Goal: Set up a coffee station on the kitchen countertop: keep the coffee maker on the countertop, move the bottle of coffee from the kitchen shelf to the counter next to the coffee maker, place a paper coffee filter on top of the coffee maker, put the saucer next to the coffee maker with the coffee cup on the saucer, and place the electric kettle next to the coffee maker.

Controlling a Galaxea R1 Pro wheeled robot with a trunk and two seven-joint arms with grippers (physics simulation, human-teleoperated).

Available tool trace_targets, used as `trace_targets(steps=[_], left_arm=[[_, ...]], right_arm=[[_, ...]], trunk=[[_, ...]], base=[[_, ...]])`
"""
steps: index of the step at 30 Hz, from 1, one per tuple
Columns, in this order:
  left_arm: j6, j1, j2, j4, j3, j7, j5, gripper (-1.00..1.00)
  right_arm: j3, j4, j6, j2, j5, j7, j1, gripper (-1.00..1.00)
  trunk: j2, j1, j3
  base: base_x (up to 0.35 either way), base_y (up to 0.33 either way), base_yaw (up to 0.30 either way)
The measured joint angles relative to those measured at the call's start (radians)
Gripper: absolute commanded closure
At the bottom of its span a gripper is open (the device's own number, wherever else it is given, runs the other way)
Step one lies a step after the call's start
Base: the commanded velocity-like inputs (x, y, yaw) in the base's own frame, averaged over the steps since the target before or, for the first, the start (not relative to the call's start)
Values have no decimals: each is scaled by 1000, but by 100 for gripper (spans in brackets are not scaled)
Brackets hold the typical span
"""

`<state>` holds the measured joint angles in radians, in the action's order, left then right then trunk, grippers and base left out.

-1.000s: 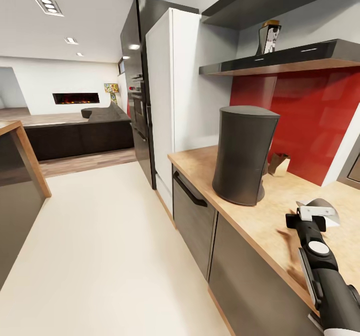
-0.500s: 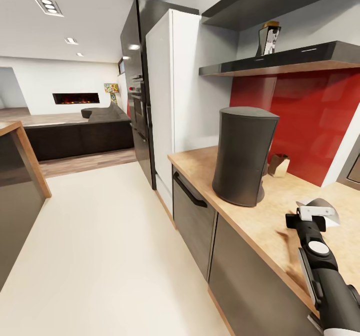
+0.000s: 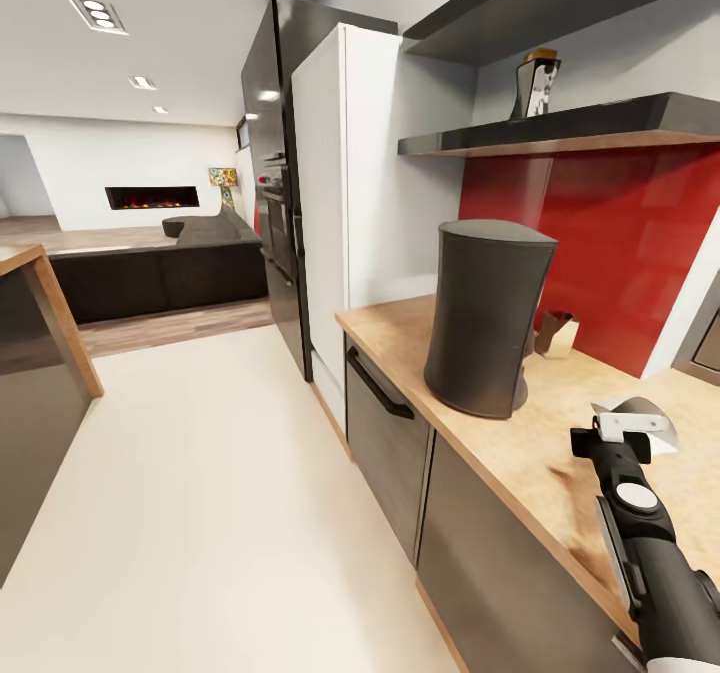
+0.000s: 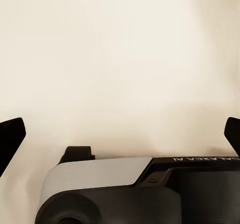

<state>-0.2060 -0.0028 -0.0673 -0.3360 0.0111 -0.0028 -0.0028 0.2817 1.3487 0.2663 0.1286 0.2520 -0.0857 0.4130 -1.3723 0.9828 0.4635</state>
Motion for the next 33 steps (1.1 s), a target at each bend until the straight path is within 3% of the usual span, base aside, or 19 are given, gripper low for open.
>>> trace_targets(steps=[7,10,28,32,33], left_arm=[[0,0,0,0,0,0,0,-100],[0,0,0,0,0,0,0,-100],[0,0,0,0,0,0,0,-100],[0,0,0,0,0,0,0,-100],[0,0,0,0,0,0,0,-100]], right_arm=[[0,0,0,0,0,0,0,100],[-1,0,0,0,0,0,0,100],[-1,0,-1,-1,7,-3,0,100],[0,0,-2,-2,10,-14,0,100],[-2,-1,0,-3,11,-44,0,100]], trunk=[[0,0,0],[21,-11,-9],[21,-12,-9],[21,-11,-9],[21,-11,-9]], base=[[0,0,0],[0,0,0],[0,0,0],[0,0,0],[0,0,0]])
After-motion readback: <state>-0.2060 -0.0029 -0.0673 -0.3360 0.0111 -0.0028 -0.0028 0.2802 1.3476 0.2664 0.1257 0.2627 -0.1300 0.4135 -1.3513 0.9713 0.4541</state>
